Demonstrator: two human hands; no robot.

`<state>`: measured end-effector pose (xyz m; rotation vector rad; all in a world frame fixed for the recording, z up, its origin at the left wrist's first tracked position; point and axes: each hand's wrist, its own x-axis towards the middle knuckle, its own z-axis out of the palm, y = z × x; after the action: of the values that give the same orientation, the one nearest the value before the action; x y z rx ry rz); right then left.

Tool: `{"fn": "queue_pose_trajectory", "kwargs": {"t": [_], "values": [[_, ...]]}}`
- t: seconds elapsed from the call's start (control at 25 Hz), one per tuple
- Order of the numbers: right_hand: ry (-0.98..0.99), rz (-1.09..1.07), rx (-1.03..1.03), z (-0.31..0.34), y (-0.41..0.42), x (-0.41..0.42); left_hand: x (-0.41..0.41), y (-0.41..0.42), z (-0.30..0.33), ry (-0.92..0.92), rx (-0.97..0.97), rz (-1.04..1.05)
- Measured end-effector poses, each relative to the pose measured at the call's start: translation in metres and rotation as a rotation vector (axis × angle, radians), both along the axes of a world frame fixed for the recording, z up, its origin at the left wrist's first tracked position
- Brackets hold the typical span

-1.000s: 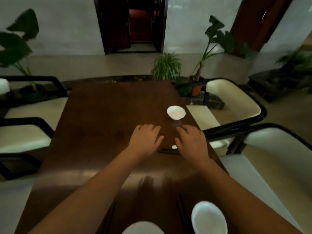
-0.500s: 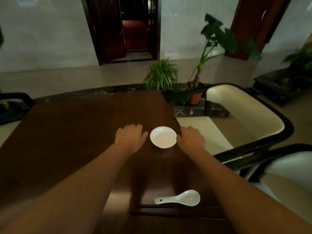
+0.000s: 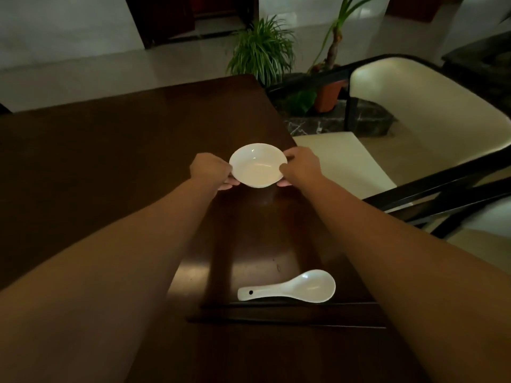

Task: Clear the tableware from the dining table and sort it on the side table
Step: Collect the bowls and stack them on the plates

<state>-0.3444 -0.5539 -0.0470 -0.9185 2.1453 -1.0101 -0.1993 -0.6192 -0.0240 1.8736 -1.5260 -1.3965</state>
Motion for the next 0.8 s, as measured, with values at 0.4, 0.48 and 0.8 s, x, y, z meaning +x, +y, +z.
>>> {"fn": "queue_pose_trajectory", "kwargs": {"t": [0.4, 0.48, 0.8], "values": [[-0.3, -0.055, -0.203, 0.083, 0.073, 0.072, 0.093, 0.075, 0.081, 0.088, -0.202, -0.053], [-0.333, -0.003, -0.228, 0.103, 0.112, 0.104, 0.134, 0.113, 0.102, 0.113, -0.229, -0.054], [-0.377, 0.075, -0.214, 0.145, 0.297, 0.248, 0.296, 0.295, 0.153, 0.121, -0.257, -0.147]]}}
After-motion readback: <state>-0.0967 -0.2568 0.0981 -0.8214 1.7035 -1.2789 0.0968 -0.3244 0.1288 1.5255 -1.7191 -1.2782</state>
